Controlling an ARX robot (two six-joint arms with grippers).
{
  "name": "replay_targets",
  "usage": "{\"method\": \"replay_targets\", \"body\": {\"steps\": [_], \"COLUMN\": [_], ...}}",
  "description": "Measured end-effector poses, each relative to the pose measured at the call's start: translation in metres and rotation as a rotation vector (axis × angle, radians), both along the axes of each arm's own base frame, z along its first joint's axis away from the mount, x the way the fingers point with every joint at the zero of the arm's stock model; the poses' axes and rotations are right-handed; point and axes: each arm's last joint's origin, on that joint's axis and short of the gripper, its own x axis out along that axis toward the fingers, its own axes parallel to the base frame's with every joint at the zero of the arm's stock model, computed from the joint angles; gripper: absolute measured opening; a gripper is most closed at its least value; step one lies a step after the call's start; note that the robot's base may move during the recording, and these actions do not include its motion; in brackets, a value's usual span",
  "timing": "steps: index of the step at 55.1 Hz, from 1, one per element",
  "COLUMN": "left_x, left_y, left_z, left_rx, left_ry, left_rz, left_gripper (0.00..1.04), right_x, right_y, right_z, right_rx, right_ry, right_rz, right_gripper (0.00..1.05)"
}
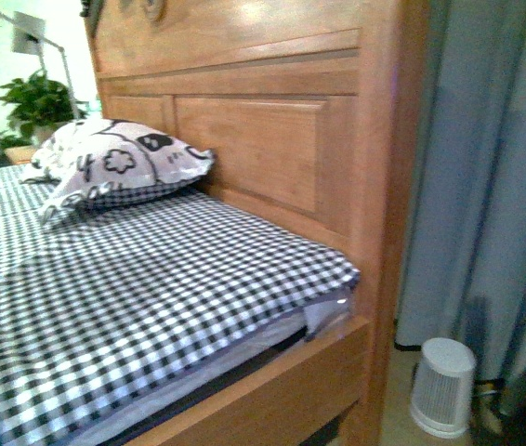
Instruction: Clean up trash
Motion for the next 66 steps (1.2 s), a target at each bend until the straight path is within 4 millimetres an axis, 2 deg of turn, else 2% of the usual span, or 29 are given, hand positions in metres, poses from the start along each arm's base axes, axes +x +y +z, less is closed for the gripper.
{"method": "replay_targets", "body": {"steps": [32,34,37,39,43,46,55,60,66], "left_x": [0.000,0.001,0.007,0.014,0.027,0.053,0.120,0.141,0.156], "left_y": [0.001,0.001,0.003,0.005,0.009,0.015,0.026,0.028,0.028], "left_z": [0.000,0.000,0.006,0.013,0.014,0.006,0.005,-0.005,-0.023], "left_rx": [-0.006,-0.005,-0.010,-0.027,-0.024,0.042,0.295,0.380,0.450], "left_ry": [-0.001,0.027,0.198,0.346,0.546,0.686,0.733,0.762,0.816], "left_rz": [0.008,0.012,0.023,0.043,0.026,-0.046,-0.176,-0.198,-0.248], "left_gripper": [0.28,0.28,0.28,0.28,0.28,0.27,0.27,0.27,0.27], "right_x": [0.000,0.000,0.000,0.000,0.000,0.000,0.000,0.000,0.000], "right_y": [0.001,0.000,0.000,0.000,0.000,0.000,0.000,0.000,0.000], "right_z": [0.000,0.000,0.000,0.000,0.000,0.000,0.000,0.000,0.000], "right_rx": [-0.004,-0.003,-0.003,-0.002,-0.002,-0.003,-0.002,-0.002,-0.002], "right_ry": [0.003,0.003,0.002,0.002,0.001,0.001,0.000,0.000,0.000], "right_rz": [0.008,0.004,-0.001,-0.003,-0.003,0.000,-0.002,0.001,0.001], "right_gripper": [0.20,0.20,0.20,0.20,0.20,0.20,0.20,0.20,0.20]}}
